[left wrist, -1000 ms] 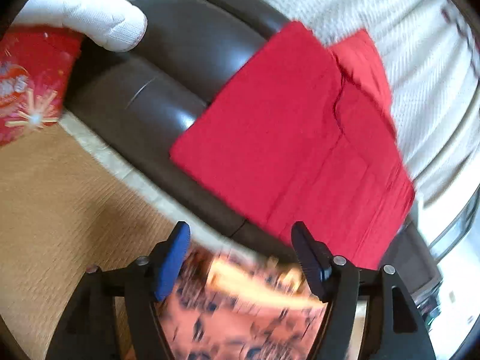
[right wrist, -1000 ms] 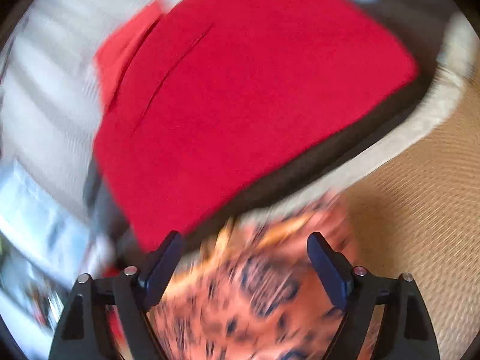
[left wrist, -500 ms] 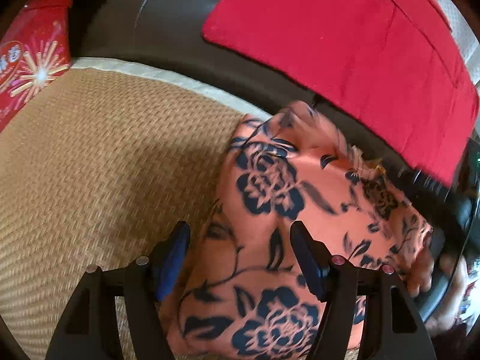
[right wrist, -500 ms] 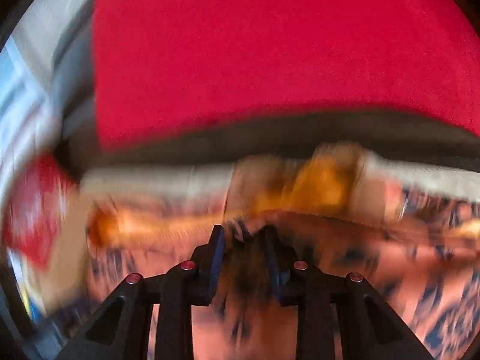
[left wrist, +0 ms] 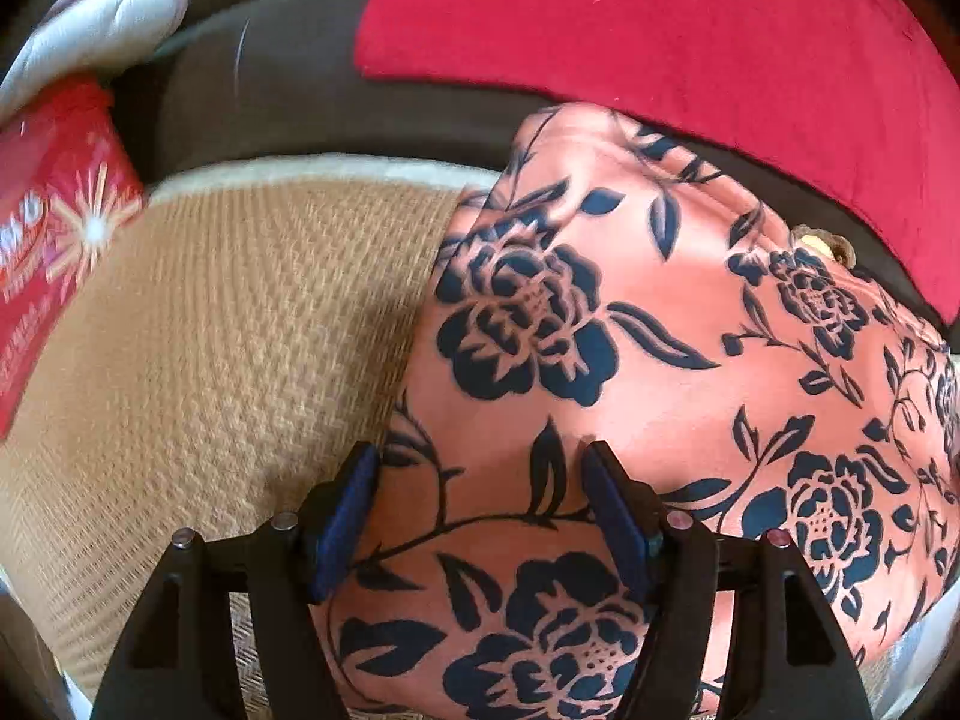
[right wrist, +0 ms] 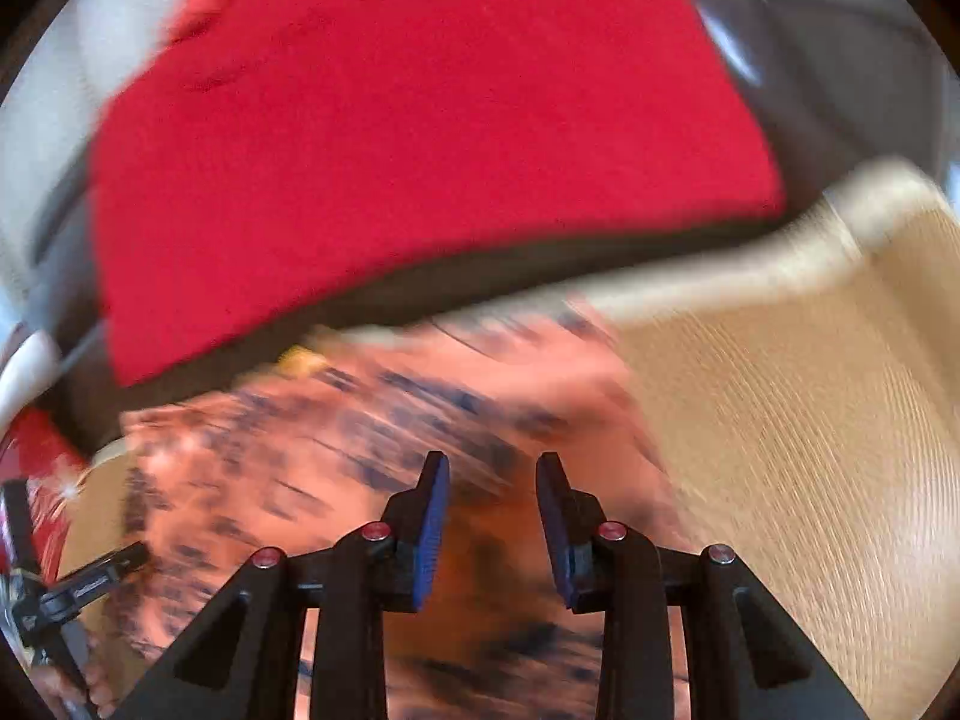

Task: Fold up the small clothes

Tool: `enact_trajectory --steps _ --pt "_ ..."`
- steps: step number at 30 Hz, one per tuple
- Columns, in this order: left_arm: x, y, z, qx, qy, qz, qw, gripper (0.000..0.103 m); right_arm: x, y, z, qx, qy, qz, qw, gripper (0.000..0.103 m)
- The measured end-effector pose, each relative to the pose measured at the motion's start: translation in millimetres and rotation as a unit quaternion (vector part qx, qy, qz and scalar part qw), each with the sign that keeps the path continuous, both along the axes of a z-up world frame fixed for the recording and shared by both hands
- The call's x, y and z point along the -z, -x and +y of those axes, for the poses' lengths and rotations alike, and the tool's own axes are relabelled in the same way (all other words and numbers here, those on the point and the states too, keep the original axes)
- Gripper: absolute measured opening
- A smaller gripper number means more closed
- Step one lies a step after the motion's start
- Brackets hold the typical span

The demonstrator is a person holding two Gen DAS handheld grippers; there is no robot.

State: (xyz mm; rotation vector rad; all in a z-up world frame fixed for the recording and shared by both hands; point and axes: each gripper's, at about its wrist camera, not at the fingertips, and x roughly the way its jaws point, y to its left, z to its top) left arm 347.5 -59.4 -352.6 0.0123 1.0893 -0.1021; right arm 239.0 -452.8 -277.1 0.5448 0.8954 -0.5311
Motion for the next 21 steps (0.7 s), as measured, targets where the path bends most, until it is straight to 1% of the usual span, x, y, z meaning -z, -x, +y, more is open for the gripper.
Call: enact_trajectory --steps 1,2,3,4,5,6,7,8,10,12,13,14,15,16,18,19,20,21 --pt "-1 2 5 -0.002 0.004 0.002 1.0 0.071 13 2 -6 0.0 -0.022 0.013 1.0 0.033" --pt "-5 4 8 -0.005 0.015 0.002 0.9999 0.071 14 7 -7 -0.007 -0.014 -0.008 1.0 0.032" --pt "-11 8 15 -0.009 0.031 -0.005 0.9995 0.071 10 7 -4 -0.014 -0.006 -0.01 1.0 0.033" --pt "-17 10 19 -0.015 0.05 -0.018 0.9985 0.071 3 4 -3 -0.02 -0.009 -0.007 1.0 0.034" --pt "-23 11 22 -0.015 0.06 -0.024 0.9978 0.071 -4 3 -1 -0.021 -0.014 -0.026 0.999 0.034" --pt "-28 11 20 -0.007 0.068 -0.031 0.9972 0.071 -12 0 1 -0.026 -0.019 -0.057 0.998 0.034" --pt "-30 10 17 -0.001 0.069 -0.035 0.997 0.071 -18 -5 1 -0.03 -0.016 -0.073 0.997 0.034" --pt "-31 9 11 0.007 0.066 -0.04 0.997 0.072 -19 -14 1 -0.034 -0.01 -0.072 0.997 0.034" --pt "-29 4 1 0.021 0.058 -0.042 0.9972 0.072 -17 -31 -6 -0.046 -0.015 -0.064 0.997 0.034" --pt "-26 -1 -8 0.024 0.05 -0.039 0.9977 0.073 -7 -53 -11 -0.057 -0.019 -0.058 0.997 0.034" --pt "-29 -9 -15 0.021 0.037 -0.035 0.9984 0.075 2 -64 -15 -0.064 -0.026 -0.046 0.997 0.034" --pt "-27 -13 -22 0.02 0.026 -0.03 0.999 0.077 13 -77 -21 -0.07 -0.04 -0.024 0.996 0.036" --pt "-21 -17 -25 0.019 0.007 -0.019 0.9996 0.077 31 -88 -24 -0.071 -0.054 0.012 0.996 0.036" --pt "-17 -19 -29 0.02 -0.002 -0.017 0.9997 0.078 46 -98 -27 -0.065 -0.056 0.039 0.996 0.035" --pt "-18 -20 -29 0.022 -0.009 -0.021 0.9995 0.079 46 -109 -33 -0.075 -0.042 0.025 0.996 0.035" --pt "-16 -23 -36 0.021 -0.009 -0.02 0.9995 0.079 46 -112 -39 -0.07 -0.052 0.026 0.996 0.035" --pt "-16 -26 -39 0.02 -0.006 -0.021 0.9996 0.079 44 -112 -44 -0.058 -0.065 0.018 0.996 0.035" --pt "-18 -25 -35 0.017 -0.004 -0.023 0.9996 0.079 38 -107 -48 -0.044 -0.073 -0.003 0.996 0.035"
